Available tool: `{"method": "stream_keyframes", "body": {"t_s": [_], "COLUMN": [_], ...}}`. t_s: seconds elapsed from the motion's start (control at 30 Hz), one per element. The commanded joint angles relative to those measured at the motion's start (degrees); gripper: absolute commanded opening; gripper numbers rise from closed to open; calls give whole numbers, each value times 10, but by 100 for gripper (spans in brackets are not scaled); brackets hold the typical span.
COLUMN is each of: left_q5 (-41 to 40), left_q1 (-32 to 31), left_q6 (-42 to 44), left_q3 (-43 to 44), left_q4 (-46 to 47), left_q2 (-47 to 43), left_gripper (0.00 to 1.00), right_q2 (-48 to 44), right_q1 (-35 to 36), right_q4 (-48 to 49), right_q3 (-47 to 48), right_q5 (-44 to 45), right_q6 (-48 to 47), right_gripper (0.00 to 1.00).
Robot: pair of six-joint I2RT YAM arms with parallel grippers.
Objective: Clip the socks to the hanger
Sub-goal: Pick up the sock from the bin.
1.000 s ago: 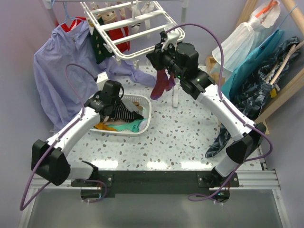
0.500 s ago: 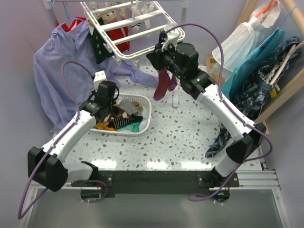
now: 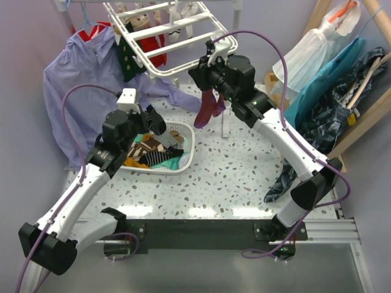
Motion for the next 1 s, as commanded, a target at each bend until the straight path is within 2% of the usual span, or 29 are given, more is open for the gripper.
{"method": "stream_keyframes", "body": {"t_s": [0.0,0.2,0.4,0.77,0.9,0.97], "left_q5": [140,264,353,452,440,408], "left_q1": [0,0,0,-1,-1,-1], "left_q6": [87,149,181,128,126,128], "left_q3": [-25,-10,12,34,54,65], "left_q4": [139,182,225,340,349,334], "left_q2": [-25,-22,15,60,72,85], "left_gripper": [0,0,0,0,0,0], "right_q2": [-18,-24,-26,-31,-32,-32], "right_q1": [1,1,1,1,1,1], "right_q4": [4,10,13,18,19,18], "right_q3": [-5,-12,-17,-23,-23,-23], "right_q5": [-21,-30,-45,-63,-68,-72], "right_q6": [3,-1,-4,-11,-11,-11], "right_gripper": [4,4,4,4,4,4]}}
